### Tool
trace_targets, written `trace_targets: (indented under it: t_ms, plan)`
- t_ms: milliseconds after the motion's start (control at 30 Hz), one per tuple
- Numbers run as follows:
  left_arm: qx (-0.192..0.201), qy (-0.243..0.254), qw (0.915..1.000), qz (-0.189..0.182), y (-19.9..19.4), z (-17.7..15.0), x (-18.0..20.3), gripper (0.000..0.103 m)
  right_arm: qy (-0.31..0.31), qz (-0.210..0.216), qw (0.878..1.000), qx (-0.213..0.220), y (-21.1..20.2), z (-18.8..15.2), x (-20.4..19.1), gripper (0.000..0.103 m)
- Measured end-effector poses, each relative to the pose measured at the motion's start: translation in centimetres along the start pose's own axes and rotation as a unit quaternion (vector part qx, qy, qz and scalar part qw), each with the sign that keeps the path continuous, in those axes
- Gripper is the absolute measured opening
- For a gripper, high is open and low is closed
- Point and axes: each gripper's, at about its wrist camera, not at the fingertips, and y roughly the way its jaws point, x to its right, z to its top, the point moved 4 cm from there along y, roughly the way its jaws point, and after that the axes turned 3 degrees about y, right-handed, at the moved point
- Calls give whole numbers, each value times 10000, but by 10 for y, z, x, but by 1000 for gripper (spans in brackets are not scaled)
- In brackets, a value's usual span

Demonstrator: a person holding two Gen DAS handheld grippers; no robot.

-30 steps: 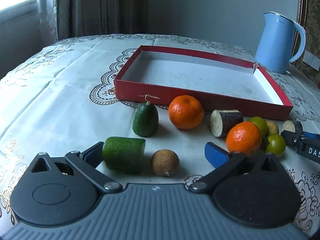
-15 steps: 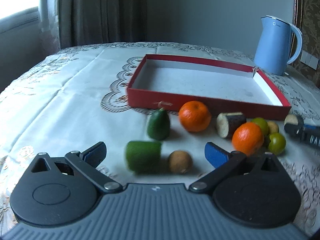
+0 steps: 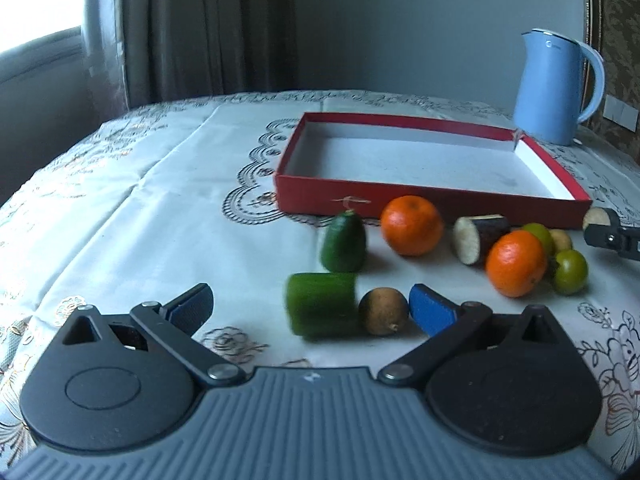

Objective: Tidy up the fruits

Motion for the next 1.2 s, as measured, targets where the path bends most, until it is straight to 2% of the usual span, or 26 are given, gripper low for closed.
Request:
trace_targets:
  t_ms: [133,267,367,467,567,633,733,900,1000,1067,1167,1200]
  plan:
    - [101,-92,9992,-382,-12,-1,-13,103,7,-12,10000,8,0,0,1,29]
    - [253,-230,9987,-389,-18,1,-22,103,34,13,10000,-36,2,0,2,29]
    - [176,-355,9988,-295,-12,4,-28,103,-47,1,10000,1,1,1,-1,29]
    - [-15,-331,9994,-143,-2,4,-29,99,-114,13,9999,55,1,6,-4,29]
    - [-66,-512,9984,-229,1,4,-33,94,-208,24,9996,186,0,18,-9,29]
    - [-76,-586,9978,-297,2,6,-35,85,-273,27,9992,293,1,27,-13,29]
    - [-66,-359,9986,-394,-3,7,-34,76,-373,38,9985,393,4,37,-19,29]
    - [-158,-150,9989,-423,-6,6,-36,76,-572,83,9973,447,12,46,-31,29]
    - [-408,-31,9981,-463,8,3,-25,78,-640,117,9971,395,26,54,-38,29]
    - [-350,155,9989,-275,11,3,-16,78,-651,114,9972,356,36,60,-41,29]
    - [-307,127,9986,-401,13,5,-11,73,-704,66,9970,309,49,66,-45,29]
    - [-292,122,9987,-402,14,6,-10,66,-719,75,9970,282,53,68,-47,29]
